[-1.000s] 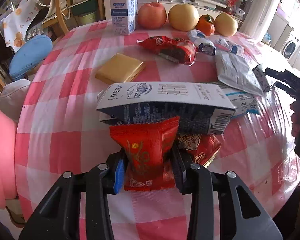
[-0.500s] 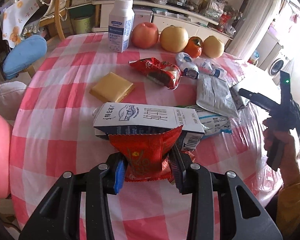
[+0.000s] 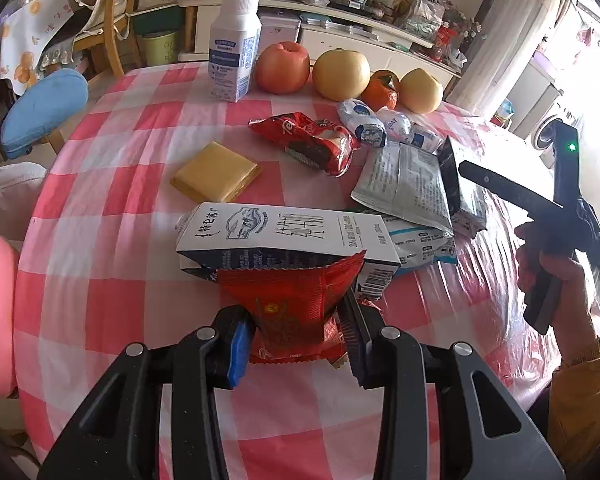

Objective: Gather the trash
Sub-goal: 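Grasp the red snack packet with the left tool while the right tool grasps the white carton, then carry the packet and carton to the pink bucket and open both tools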

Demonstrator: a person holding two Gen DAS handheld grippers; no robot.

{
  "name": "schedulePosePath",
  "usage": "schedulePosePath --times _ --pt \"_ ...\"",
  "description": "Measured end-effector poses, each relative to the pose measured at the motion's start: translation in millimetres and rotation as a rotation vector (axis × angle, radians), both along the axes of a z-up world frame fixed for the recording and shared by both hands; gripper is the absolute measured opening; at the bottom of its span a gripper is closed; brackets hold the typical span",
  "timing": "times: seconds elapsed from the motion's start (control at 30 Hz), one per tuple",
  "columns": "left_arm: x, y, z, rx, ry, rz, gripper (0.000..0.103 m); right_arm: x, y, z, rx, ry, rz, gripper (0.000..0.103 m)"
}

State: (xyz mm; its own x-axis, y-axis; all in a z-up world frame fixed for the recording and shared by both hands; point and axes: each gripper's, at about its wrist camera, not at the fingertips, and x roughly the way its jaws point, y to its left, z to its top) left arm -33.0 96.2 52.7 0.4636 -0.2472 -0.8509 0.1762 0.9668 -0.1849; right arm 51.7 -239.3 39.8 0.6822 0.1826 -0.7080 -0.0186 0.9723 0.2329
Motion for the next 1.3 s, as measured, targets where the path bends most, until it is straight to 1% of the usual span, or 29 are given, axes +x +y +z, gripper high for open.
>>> schedulePosePath --times 0.07,0.17,0.27,0.33,0.43,0.5,0.6,0.67,0.73,0.77,0.87,1.07,1.3 --pt "0 -1 0 0.002 -0.002 -0.002 0.041 2 -5 -6 0.011 0.053 -0.058 0.099" --pt "0 -4 0 0.008 -0.003 -0.007 0.041 2 -5 -8 0.058 0.068 -0.066 0.099" --pt "0 -7 0 0.01 -0.001 -0.013 0.041 2 10 -5 0.026 0.061 -0.055 0.099" --pt "0 -8 0 0.009 -0.003 -0.017 0.041 4 22 -6 -0.028 0.065 -0.059 0.099" --pt "0 -7 1 0.002 -0.003 -0.017 0.041 6 32 -9 -0.106 0.073 -0.064 0.087" --pt "0 -6 1 -0.002 -0.005 -0.014 0.041 4 29 -10 -0.109 0.071 -0.066 0.084" --pt "-1 -2 4 -0.013 -0.01 -0.01 0.041 1 20 -9 -0.084 0.071 -0.074 0.076" --pt "-2 -1 6 -0.021 -0.016 -0.011 0.041 -2 17 -8 -0.087 0.069 -0.075 0.071" --pt "-3 0 8 -0.027 -0.023 -0.012 0.041 -6 17 -6 -0.099 0.066 -0.067 0.068" --pt "-3 1 9 -0.03 -0.026 -0.012 0.041 -8 18 -5 -0.109 0.061 -0.064 0.064" --pt "-5 4 12 -0.036 -0.036 -0.009 0.041 -15 23 -1 -0.155 0.047 -0.057 0.058" --pt "-8 13 19 -0.044 -0.058 0.005 0.041 -26 27 1 -0.17 0.027 -0.059 0.056" --pt "-12 24 26 -0.04 -0.085 0.025 0.041 -40 39 3 -0.193 0.004 -0.054 0.056"
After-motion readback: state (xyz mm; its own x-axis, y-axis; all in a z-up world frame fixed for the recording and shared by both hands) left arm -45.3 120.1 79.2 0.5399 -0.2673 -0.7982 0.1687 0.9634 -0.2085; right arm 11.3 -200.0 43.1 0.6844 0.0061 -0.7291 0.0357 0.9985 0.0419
